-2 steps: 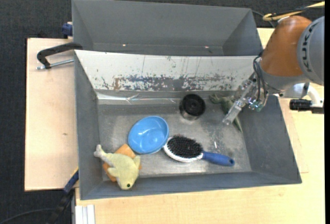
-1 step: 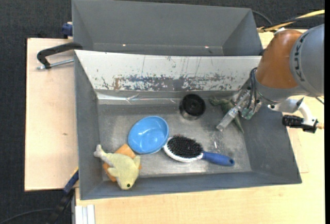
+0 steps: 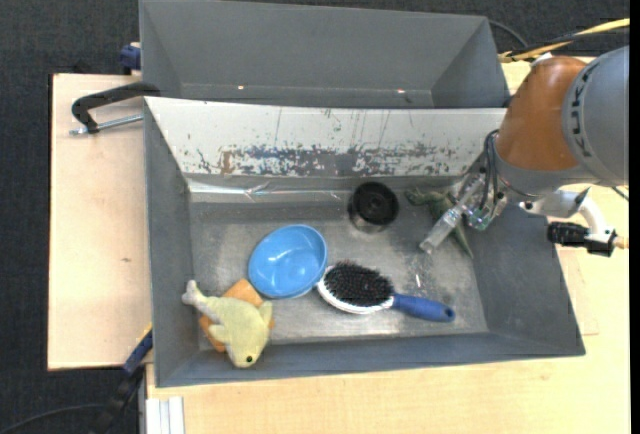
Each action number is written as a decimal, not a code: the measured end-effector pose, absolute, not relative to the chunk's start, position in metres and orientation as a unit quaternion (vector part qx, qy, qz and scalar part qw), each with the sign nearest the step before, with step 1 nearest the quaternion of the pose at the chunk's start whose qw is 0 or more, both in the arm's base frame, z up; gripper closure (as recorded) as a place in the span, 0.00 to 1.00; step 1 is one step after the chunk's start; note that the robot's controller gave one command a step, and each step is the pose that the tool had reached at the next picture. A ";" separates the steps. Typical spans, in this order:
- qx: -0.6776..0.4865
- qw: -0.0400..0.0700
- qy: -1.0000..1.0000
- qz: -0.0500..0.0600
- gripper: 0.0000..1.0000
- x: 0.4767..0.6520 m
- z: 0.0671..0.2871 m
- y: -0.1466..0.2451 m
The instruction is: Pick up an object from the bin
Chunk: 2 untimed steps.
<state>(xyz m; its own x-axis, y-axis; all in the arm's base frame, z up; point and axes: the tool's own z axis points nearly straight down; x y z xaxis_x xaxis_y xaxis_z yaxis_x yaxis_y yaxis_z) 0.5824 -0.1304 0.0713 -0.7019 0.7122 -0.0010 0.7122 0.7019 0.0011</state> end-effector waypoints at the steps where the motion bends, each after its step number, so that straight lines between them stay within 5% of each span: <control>1: 0.386 0.001 0.922 0.000 1.00 0.583 0.072 -0.131; 2: 0.385 0.005 0.923 0.001 1.00 0.585 0.128 -0.131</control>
Offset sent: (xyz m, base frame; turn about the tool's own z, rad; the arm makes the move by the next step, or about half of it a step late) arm 0.0000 0.0000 0.0000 0.0000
